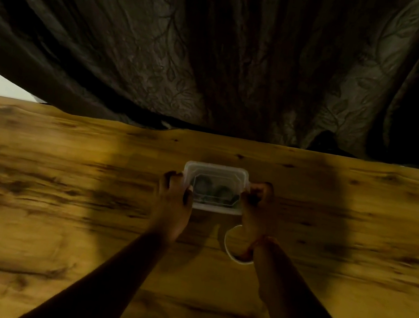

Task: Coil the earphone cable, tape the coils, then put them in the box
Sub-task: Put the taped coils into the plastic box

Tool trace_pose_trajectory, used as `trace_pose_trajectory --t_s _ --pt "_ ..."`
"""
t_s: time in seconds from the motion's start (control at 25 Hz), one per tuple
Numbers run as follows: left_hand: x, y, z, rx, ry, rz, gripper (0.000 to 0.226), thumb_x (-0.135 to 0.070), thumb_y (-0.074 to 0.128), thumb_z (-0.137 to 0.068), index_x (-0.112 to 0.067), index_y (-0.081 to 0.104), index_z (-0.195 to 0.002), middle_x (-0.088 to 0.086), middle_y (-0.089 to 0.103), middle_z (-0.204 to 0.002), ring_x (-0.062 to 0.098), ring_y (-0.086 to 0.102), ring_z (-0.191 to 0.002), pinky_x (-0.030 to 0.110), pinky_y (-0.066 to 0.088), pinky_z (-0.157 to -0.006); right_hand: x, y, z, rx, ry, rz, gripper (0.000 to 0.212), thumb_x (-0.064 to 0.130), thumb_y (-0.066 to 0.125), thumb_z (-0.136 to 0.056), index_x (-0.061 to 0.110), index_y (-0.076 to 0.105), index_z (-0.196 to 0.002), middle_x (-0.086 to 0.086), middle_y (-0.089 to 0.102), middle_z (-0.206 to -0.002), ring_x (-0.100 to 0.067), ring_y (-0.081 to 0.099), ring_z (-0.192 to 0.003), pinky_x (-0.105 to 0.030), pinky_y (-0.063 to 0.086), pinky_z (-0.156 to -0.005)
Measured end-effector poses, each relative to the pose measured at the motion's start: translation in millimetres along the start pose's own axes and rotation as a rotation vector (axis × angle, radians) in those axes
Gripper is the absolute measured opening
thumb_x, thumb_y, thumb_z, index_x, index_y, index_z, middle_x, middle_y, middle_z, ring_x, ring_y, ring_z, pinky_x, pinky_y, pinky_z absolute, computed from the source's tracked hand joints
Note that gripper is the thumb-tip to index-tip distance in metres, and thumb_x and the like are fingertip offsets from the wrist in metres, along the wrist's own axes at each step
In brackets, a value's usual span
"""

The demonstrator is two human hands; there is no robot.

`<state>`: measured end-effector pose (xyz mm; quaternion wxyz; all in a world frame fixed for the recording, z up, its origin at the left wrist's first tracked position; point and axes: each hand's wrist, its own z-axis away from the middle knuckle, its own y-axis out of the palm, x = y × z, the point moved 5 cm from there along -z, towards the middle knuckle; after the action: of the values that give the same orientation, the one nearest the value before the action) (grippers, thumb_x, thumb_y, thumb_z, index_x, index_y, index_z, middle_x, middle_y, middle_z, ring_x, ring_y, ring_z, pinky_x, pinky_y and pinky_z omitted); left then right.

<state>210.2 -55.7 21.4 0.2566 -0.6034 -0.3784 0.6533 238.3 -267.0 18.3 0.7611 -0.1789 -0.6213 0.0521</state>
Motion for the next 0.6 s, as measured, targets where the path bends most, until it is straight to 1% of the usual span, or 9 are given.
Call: trace_pose_trajectory --t_s 0.08,0.16,0.2,0.28,0.32,0.4,0.44,0.52,0.6 --pt "0 -1 1 -0.003 -0.044 0.009 0.045 -0.032 0.045 -0.099 -0.015 0.037 -0.140 0.011 0.029 -0.149 0.033 0.031 -0.135 0.053 0.042 -0.102 5 -3 5 0.006 -0.003 -0.024 0.019 0.022 0.064 -0.093 0.017 0.050 -0.105 -0.002 0.059 -0.102 -0.017 0.059 -0.082 -0.037 0.047 -0.068" --pt "-6 -11 9 -0.062 -0.078 0.020 0.059 -0.046 0.038 -0.098 -0.016 0.029 -0.148 0.010 0.015 -0.160 0.033 0.019 -0.145 0.055 0.033 -0.111 8 -19 16 -0.055 -0.028 0.004 0.034 0.035 0.063 -0.092 0.014 0.052 -0.116 -0.006 0.061 -0.112 -0.023 0.062 -0.093 -0.041 0.052 -0.075" --pt "-13 -16 18 -0.085 -0.040 0.007 0.063 -0.049 0.036 -0.097 -0.018 0.026 -0.150 0.009 0.013 -0.161 0.031 0.018 -0.146 0.050 0.033 -0.111 9 -34 25 -0.089 -0.064 0.036 0.037 0.039 0.061 -0.092 0.017 0.051 -0.120 -0.001 0.060 -0.115 -0.019 0.061 -0.097 -0.033 0.053 -0.077" --pt "-34 -17 47 -0.044 0.178 -0.067 0.057 -0.045 0.038 -0.099 -0.022 0.028 -0.150 0.007 0.018 -0.160 0.026 0.021 -0.146 0.037 0.036 -0.107 8 -65 54 -0.087 -0.143 0.174 0.028 0.037 0.054 -0.097 0.028 0.050 -0.123 0.012 0.055 -0.116 -0.004 0.056 -0.100 -0.012 0.047 -0.076" --pt "-45 -10 67 0.015 0.321 -0.135 0.053 -0.042 0.040 -0.100 -0.023 0.031 -0.149 0.006 0.020 -0.160 0.025 0.020 -0.147 0.036 0.036 -0.108 7 -81 71 -0.090 -0.244 0.318 0.027 0.036 0.050 -0.099 0.028 0.053 -0.125 0.011 0.055 -0.117 -0.006 0.055 -0.103 -0.013 0.047 -0.079" --pt "-57 16 105 0.156 0.531 -0.273 0.050 -0.043 0.042 -0.099 -0.028 0.035 -0.147 0.002 0.019 -0.161 0.027 0.018 -0.148 0.044 0.038 -0.110 -12 -102 104 -0.098 -0.460 0.651 0.032 0.036 0.046 -0.096 0.022 0.058 -0.122 -0.004 0.057 -0.121 -0.023 0.055 -0.111 -0.031 0.053 -0.082" --pt "-57 29 120 0.208 0.581 -0.317 0.051 -0.045 0.042 -0.098 -0.032 0.034 -0.147 0.000 0.017 -0.162 0.029 0.017 -0.149 0.047 0.038 -0.110 -28 -105 118 -0.076 -0.508 0.780 0.034 0.037 0.048 -0.093 0.020 0.059 -0.120 -0.008 0.058 -0.120 -0.030 0.056 -0.109 -0.038 0.053 -0.080" --pt "-56 51 139 0.278 0.620 -0.363 0.054 -0.047 0.042 -0.097 -0.035 0.031 -0.148 -0.002 0.011 -0.164 0.031 0.011 -0.150 0.048 0.034 -0.112 -61 -105 142 0.013 -0.474 0.923 0.038 0.041 0.057 -0.087 0.019 0.060 -0.117 -0.007 0.057 -0.119 -0.033 0.055 -0.105 -0.043 0.050 -0.081" --pt "-56 66 148 0.333 0.616 -0.410 0.059 -0.047 0.042 -0.096 -0.034 0.026 -0.151 -0.001 0.006 -0.164 0.032 0.004 -0.150 0.048 0.029 -0.114 -79 -101 159 0.082 -0.418 0.995 0.043 0.046 0.062 -0.083 0.021 0.063 -0.119 -0.005 0.057 -0.123 -0.032 0.054 -0.105 -0.042 0.047 -0.081"
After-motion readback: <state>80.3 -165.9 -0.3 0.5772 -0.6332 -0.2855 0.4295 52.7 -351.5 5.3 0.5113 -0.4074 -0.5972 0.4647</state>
